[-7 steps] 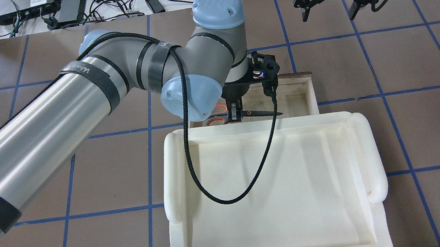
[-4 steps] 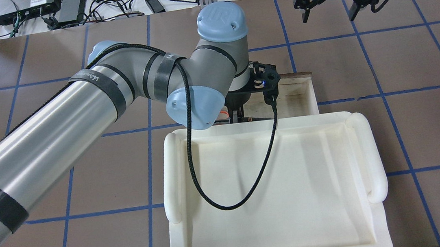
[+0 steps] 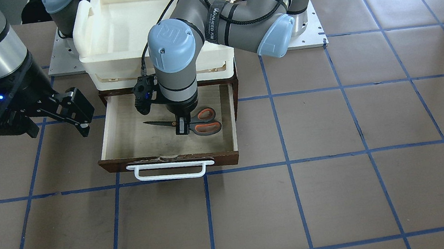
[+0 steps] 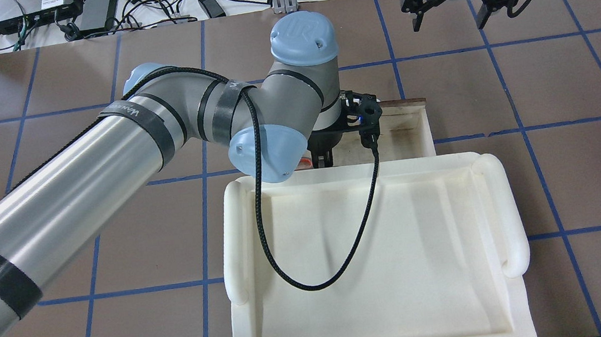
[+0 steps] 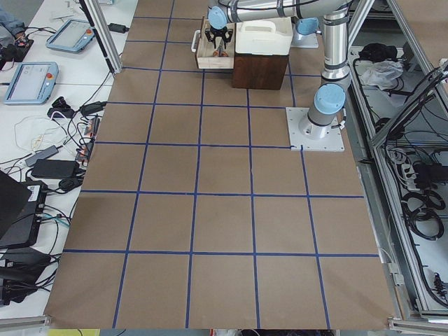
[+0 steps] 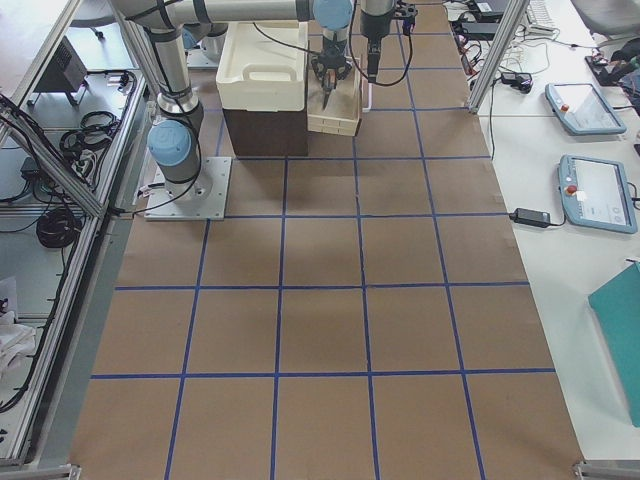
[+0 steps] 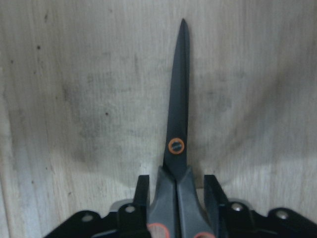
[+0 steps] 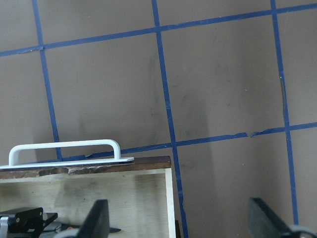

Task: Place scissors in drawer with both arms

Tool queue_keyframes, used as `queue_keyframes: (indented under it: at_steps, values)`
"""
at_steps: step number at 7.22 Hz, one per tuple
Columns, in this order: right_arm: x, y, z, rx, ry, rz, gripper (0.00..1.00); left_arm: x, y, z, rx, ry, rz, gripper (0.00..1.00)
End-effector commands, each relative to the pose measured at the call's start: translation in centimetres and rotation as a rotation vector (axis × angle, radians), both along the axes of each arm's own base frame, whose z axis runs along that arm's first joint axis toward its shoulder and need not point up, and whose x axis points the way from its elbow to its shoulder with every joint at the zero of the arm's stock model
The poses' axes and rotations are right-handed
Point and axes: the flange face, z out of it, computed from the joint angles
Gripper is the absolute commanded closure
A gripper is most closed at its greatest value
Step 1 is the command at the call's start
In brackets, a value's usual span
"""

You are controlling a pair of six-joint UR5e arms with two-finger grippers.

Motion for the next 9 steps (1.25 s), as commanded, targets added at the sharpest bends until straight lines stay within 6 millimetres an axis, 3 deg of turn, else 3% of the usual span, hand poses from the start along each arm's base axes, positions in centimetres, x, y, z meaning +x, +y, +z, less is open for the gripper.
queue_keyframes:
  at_steps: [1, 2, 5, 6, 8, 9]
  values:
    - [0.1, 0.2, 0.2, -0.003, 0.002, 0.001, 0.00, -0.2, 0.1, 0.1, 0.009, 0.017, 0.023, 0.26]
    - [0.1, 0.2, 0.3, -0.005, 0.002, 0.001, 0.00, -0.2, 0.1, 0.3, 0.003, 0.019, 0.024, 0.23]
    - [0.1, 0.2, 0.3, -0.005, 0.002, 0.000, 0.00, 1.3, -0.8, 6.3, -0.097, 0.053, 0.054, 0.21]
    - [0.1, 0.3, 0.4, -0.006, 0.000, 0.001, 0.00, 2.8, -1.5, 7.8, -0.100, 0.051, 0.140, 0.20]
    - [0.4, 0.4, 0.3, -0.005, -0.013, 0.007, 0.00, 8.4, -3.2, 11.0, -0.045, 0.016, 0.503, 0.18]
    - [0.6, 0.5, 0.2, -0.002, -0.015, 0.012, 0.00, 12.6, -4.6, 11.6, -0.016, -0.012, 0.669, 0.13]
